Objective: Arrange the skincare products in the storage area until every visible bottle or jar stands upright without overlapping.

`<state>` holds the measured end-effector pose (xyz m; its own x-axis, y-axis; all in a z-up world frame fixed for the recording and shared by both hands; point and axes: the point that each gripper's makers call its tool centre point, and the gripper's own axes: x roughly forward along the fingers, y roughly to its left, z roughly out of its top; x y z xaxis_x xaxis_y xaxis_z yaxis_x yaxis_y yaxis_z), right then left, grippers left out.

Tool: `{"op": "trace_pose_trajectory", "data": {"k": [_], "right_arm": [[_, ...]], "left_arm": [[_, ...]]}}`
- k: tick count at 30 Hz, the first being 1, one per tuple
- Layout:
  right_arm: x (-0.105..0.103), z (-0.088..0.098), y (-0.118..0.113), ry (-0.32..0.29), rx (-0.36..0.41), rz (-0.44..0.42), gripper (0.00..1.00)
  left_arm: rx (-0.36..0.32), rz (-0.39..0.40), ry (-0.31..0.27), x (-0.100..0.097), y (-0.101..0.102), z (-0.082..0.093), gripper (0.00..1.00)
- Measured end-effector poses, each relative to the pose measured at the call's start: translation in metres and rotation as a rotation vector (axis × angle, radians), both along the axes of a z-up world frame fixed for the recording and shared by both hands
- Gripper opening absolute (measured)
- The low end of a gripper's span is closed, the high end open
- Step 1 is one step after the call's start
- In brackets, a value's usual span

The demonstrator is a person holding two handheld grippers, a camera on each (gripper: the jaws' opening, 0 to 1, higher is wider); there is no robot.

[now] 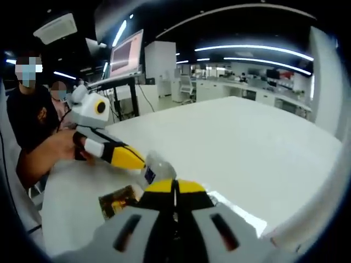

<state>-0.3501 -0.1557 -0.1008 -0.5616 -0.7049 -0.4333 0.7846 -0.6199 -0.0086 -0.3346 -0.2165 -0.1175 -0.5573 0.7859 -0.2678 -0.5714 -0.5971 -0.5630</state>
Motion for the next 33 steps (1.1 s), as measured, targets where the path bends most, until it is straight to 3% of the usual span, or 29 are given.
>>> {"op": "trace_pose_trajectory", "data": {"k": [16, 33], "right_arm": [[-0.001, -0.007, 0.003, 0.011, 0.043, -0.003, 0.01], [-0.005, -0.020, 0.000, 0.069, 0.163, 0.008, 0.02]], "left_arm": [[-0.031, 0.002, -0.004, -0.004, 0.000, -0.007, 0.00], [-0.102, -0.008, 0.009, -0.008, 0.000, -0.014, 0.00]]}}
